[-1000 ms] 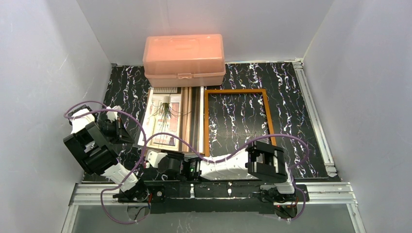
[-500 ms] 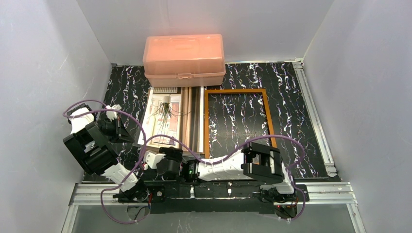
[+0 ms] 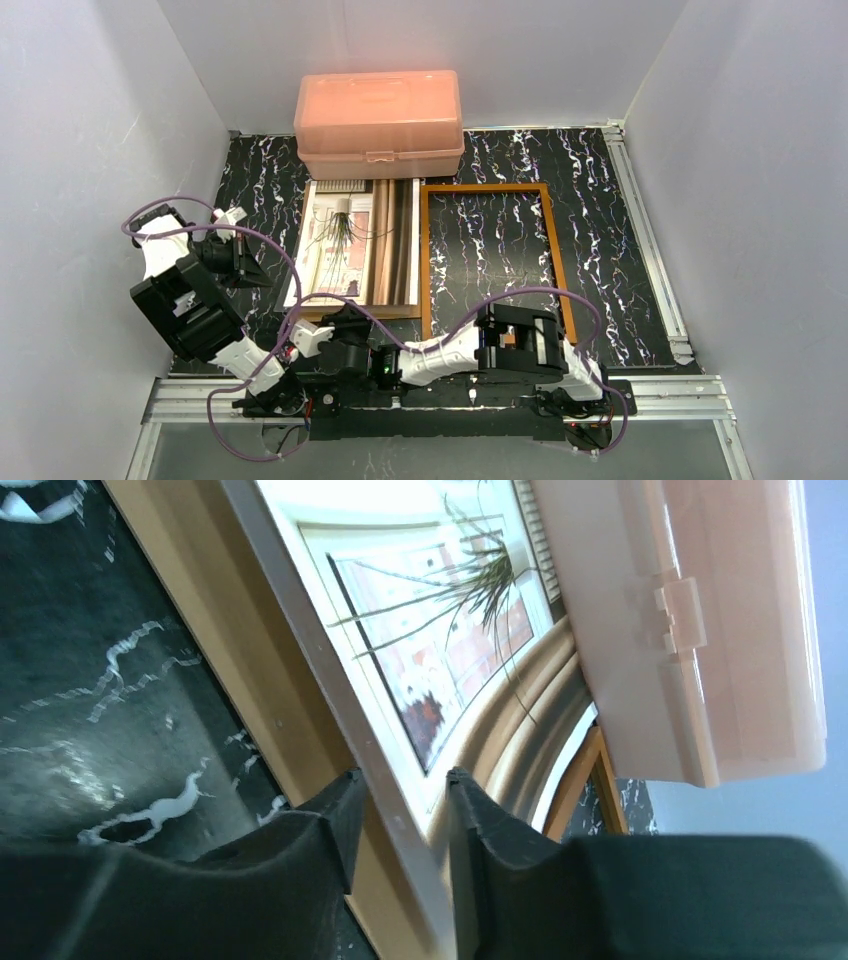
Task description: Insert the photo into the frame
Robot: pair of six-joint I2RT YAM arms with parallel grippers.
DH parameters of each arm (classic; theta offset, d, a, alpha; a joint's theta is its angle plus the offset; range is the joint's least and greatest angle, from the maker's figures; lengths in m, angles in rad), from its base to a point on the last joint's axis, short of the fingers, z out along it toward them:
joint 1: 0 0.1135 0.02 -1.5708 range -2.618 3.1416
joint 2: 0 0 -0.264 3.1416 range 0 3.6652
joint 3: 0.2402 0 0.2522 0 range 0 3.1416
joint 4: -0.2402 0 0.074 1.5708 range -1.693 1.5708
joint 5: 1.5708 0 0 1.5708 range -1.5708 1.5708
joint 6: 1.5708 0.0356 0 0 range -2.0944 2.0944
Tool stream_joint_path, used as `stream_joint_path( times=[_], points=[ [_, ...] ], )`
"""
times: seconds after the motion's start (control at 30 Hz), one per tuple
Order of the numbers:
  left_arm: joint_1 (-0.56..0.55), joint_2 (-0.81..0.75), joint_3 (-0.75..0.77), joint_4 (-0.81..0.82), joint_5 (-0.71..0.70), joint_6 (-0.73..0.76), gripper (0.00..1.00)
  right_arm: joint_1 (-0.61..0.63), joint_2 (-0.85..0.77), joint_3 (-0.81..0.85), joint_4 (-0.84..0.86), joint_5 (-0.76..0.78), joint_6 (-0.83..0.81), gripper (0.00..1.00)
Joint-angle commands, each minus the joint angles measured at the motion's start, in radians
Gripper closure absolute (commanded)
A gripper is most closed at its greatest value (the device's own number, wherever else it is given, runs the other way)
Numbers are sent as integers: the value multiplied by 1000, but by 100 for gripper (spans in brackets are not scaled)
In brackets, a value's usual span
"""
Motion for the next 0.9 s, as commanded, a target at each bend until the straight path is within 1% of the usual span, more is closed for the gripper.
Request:
stream_joint_path(
  times=[0.0, 0.07, 0.1, 0.13, 0.2, 0.23, 0.27, 0.3, 0.33, 0.37, 0.4, 0.43, 0.47, 0.53, 0.57, 0.6, 0.7, 0.83, 0.87],
  points=[
    [-1, -75, 56, -92, 53, 23, 100, 39, -87, 19, 164, 78, -57, 67],
    [-1, -89, 72, -106, 57, 23, 100, 41, -102, 25, 177, 84, -65, 83],
    [-2, -94, 83, -115, 55, 26, 98, 41, -109, 35, 183, 94, -72, 89],
    [-1, -96, 98, -125, 51, 31, 94, 41, -116, 42, 188, 103, -83, 91],
    [-1, -98, 146, -151, 51, 48, 74, 42, -138, 52, 188, 112, -94, 92],
    [-2, -98, 176, -173, 52, 64, 66, 41, -155, 58, 175, 108, -94, 92],
    [-1, -99, 212, -189, 55, 75, 60, 40, -168, 62, 161, 104, -93, 92],
    [-2, -101, 257, -203, 58, 78, 55, 38, -179, 65, 149, 104, -89, 93],
    [-1, -103, 287, -215, 63, 81, 52, 32, -192, 64, 130, 103, -77, 96],
    [-1, -104, 308, -225, 70, 86, 50, 25, -207, 54, 112, 97, -58, 96],
    [-1, -105, 320, -228, 74, 88, 48, 17, -227, 38, 86, 82, -24, 92],
    [-2, -107, 318, -223, 73, 83, 46, 7, -246, 33, 20, 70, 38, 84],
    [-5, -109, 301, -207, 66, 75, 44, -11, -265, 37, -63, 61, 132, 75],
    [-14, -118, 235, -140, 27, 45, 37, -68, -302, 62, -274, -7, 377, 47],
    [-18, -121, 193, -98, 12, 31, 37, -108, -313, 78, -417, -52, 489, 37],
    [-26, -123, 149, -51, -8, 10, 37, -148, -318, 100, -518, -112, 600, 30],
    [-64, -107, 28, 67, -63, -45, 38, -245, -311, 138, -702, -271, 809, 24],
    [-112, -83, -71, 184, -106, -118, 35, -318, -301, 129, -777, -418, 945, 15],
    [-118, -74, -82, 203, -113, -132, 28, -337, -300, 119, -777, -454, 973, 14]
  ],
)
